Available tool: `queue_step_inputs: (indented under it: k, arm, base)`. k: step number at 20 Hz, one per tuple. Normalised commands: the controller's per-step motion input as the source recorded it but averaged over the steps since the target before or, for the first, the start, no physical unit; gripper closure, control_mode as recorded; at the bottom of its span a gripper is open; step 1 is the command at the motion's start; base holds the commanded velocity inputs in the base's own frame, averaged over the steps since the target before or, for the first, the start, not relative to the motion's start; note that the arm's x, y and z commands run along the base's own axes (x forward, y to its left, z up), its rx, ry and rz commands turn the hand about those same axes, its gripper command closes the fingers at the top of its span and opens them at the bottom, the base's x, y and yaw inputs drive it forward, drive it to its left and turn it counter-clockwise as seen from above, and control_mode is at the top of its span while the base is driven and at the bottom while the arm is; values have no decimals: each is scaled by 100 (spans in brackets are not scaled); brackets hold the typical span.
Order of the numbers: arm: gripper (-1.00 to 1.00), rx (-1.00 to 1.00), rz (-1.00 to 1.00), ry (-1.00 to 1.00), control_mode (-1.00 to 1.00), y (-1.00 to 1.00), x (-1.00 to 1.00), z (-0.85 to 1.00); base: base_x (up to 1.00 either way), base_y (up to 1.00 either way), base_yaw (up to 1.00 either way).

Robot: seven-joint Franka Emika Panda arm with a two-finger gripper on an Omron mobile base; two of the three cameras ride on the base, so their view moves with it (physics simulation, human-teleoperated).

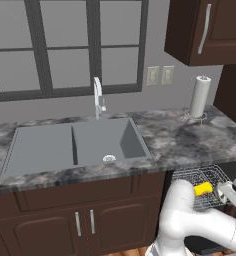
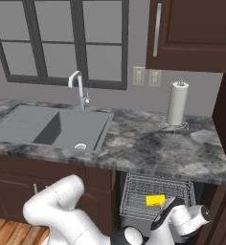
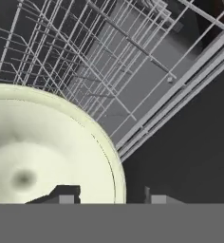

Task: Pick up the cup and bowl from the counter, place them in the dishwasher, and close the dishwasher door.

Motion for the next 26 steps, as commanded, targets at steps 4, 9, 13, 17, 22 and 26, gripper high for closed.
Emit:
queue_step_inputs:
  k: [4, 9, 13, 17, 22, 26]
  arm:
    - [-100, -1, 0, 0, -100, -28, 17, -4]
    - [-100, -4, 0, 0, -100, -39, 55, 0]
    - [-100, 0, 0, 0, -100, -32, 59, 0]
    - [-100, 0, 0, 0, -100, -23, 16, 0]
    - [-100, 0, 0, 0, -100, -15, -24, 0]
    - [-100, 0, 0, -1, -100, -10, -49, 0]
  base:
    - [0, 0, 0]
    - [0, 0, 0]
    - [0, 0, 0]
    - [0, 0, 0]
    - [0, 0, 0]
    - [0, 0, 0]
